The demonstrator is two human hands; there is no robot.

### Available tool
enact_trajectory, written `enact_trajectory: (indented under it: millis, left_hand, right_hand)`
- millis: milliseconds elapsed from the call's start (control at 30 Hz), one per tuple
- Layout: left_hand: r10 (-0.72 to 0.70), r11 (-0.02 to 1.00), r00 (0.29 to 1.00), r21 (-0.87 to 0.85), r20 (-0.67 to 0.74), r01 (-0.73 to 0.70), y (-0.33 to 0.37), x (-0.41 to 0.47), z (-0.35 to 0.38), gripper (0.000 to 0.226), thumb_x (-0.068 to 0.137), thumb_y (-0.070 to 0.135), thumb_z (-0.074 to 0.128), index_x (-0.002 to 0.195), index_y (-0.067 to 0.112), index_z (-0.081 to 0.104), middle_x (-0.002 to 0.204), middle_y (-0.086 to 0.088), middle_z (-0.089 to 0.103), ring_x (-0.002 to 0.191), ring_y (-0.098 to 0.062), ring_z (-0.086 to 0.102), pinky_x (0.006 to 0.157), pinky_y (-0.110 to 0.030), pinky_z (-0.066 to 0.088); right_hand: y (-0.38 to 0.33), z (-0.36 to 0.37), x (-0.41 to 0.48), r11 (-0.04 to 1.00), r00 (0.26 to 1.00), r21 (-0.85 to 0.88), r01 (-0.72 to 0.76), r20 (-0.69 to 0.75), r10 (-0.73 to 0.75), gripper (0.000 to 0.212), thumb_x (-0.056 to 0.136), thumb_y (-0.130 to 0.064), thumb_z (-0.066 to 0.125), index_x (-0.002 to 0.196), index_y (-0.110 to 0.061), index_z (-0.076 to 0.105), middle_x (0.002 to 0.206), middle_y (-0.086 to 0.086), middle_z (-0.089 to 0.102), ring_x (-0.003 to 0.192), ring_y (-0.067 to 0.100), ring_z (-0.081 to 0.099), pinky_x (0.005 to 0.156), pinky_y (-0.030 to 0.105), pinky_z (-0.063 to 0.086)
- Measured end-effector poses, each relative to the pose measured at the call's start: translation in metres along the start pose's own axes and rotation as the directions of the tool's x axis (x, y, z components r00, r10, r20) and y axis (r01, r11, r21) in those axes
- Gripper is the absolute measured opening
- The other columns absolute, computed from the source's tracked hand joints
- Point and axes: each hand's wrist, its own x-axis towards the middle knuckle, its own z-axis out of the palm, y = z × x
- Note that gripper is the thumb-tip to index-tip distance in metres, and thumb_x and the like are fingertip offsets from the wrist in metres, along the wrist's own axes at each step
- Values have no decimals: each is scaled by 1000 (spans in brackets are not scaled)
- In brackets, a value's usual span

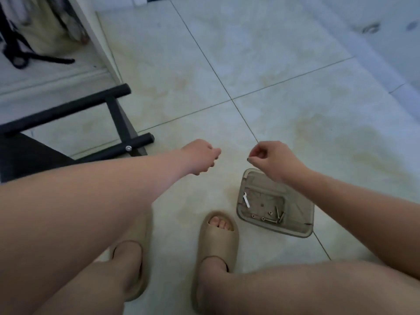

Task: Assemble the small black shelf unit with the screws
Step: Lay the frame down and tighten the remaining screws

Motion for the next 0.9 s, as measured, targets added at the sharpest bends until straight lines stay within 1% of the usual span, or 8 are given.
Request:
enact_trajectory:
  millis: [67, 200, 400, 567, 633, 733, 833, 900]
  left_hand:
    - [-139, 941, 990, -307, 26, 141, 1, -22, -28, 34, 102, 36, 43, 102, 10, 65, 99, -7, 72, 80, -23, 67, 69, -29, 52]
    - [-160, 705, 981, -683, 113, 194, -7, -71, -75, 49, 106, 44, 35, 107, 3, 62, 102, -17, 73, 88, -27, 73, 69, -35, 57]
    - [-84, 547, 974, -807, 211, 222, -30, -133, -109, 55, 108, 41, 31, 109, -6, 61, 94, -21, 74, 83, -31, 74, 70, -37, 58]
    - [-194, 469, 968, -851, 162, 237, -55, -153, -128, 52, 108, 38, 33, 97, -2, 65, 83, -15, 69, 70, -22, 65, 55, -25, 56]
    - [-266, 538, 959, -810, 100, 234, -69, -155, -136, 49, 107, 35, 38, 86, 1, 66, 78, -12, 65, 60, -17, 59, 43, -20, 48]
    - [-319, 753, 944, -627, -85, 198, -90, -148, -149, 37, 103, 27, 45, 77, 8, 64, 65, -3, 58, 51, -12, 48, 44, -19, 38]
    - [-225, 971, 897, -161, -381, 175, -110, -132, -165, 24, 94, 28, 57, 81, 8, 60, 71, -3, 58, 61, -18, 51, 53, -25, 37]
    - [-133, 976, 901, 105, -414, 192, -125, -121, -171, 35, 90, 41, 64, 92, 6, 65, 87, -5, 66, 79, -23, 62, 68, -31, 52]
  right_hand:
    - [-52, -16, -6, 995, 996, 38, 88, 3, -88, 20, 87, -21, 72, 71, -31, 65, 68, -15, 64, 61, -3, 58, 57, 12, 41]
    - [-146, -24, -31, 972, 975, 77, 220, 24, -223, 18, 86, -22, 71, 72, -32, 66, 61, -19, 63, 55, -3, 55, 52, 12, 40]
    - [-231, 3, -65, 938, 936, -10, 347, 63, -345, 12, 90, -17, 64, 83, -27, 68, 79, -13, 63, 66, 2, 56, 53, 9, 42]
    - [-256, 10, -59, 944, 944, 68, 323, -94, -316, 17, 93, -18, 60, 88, -23, 76, 82, -17, 69, 69, -3, 59, 50, 7, 40]
    - [-257, 13, -48, 955, 958, 87, 283, -62, -279, 18, 93, -20, 61, 83, -27, 73, 77, -18, 67, 64, -6, 59, 46, 8, 39]
    - [-253, 24, -26, 976, 973, 22, 215, 84, -216, 9, 93, -24, 64, 91, -30, 70, 89, -16, 68, 84, 5, 64, 59, 17, 44]
    - [-250, 40, -3, 979, 973, -90, 185, 159, -169, 28, 95, -28, 64, 123, -25, 64, 121, -4, 65, 105, 17, 61, 76, 24, 44]
    - [-251, 53, 10, 957, 959, -180, 228, 209, -190, 48, 96, -32, 64, 141, -23, 53, 140, 0, 54, 124, 21, 53, 94, 29, 42]
